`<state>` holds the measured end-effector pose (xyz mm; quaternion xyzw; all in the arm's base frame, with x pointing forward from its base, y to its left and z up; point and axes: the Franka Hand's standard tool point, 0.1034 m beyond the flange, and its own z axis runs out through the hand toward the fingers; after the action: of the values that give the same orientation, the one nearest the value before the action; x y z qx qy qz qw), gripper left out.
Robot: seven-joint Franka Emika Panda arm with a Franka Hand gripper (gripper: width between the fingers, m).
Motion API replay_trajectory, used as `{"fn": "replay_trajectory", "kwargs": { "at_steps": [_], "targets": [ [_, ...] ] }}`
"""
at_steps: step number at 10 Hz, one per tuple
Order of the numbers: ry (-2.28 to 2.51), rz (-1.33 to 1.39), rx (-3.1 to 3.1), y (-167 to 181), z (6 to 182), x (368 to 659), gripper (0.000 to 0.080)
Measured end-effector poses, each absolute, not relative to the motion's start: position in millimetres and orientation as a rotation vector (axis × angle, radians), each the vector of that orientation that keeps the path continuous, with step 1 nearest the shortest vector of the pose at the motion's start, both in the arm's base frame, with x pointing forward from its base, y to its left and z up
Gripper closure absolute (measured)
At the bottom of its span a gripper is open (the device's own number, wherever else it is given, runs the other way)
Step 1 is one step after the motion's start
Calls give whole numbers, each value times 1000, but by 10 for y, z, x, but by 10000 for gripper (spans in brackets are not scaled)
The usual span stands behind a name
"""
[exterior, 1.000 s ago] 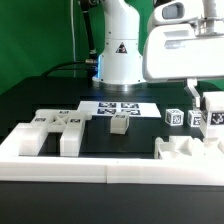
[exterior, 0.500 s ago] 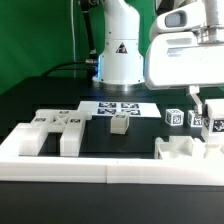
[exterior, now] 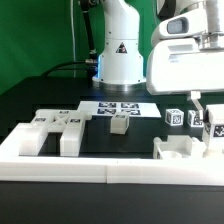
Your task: Assemble chair
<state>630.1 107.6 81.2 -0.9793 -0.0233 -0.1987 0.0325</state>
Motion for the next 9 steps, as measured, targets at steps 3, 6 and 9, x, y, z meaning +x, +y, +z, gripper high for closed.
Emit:
{"fn": "replay_trajectory", "kwargs": {
  "at_steps": [3,6,9],
  "targets": [
    [-76,-661,-3004,1086,774,6289,509],
    [-94,-742,-2982,1157,738,6272,509],
    [-99,-750,-2980,1164,734,6270,413]
  ]
}}
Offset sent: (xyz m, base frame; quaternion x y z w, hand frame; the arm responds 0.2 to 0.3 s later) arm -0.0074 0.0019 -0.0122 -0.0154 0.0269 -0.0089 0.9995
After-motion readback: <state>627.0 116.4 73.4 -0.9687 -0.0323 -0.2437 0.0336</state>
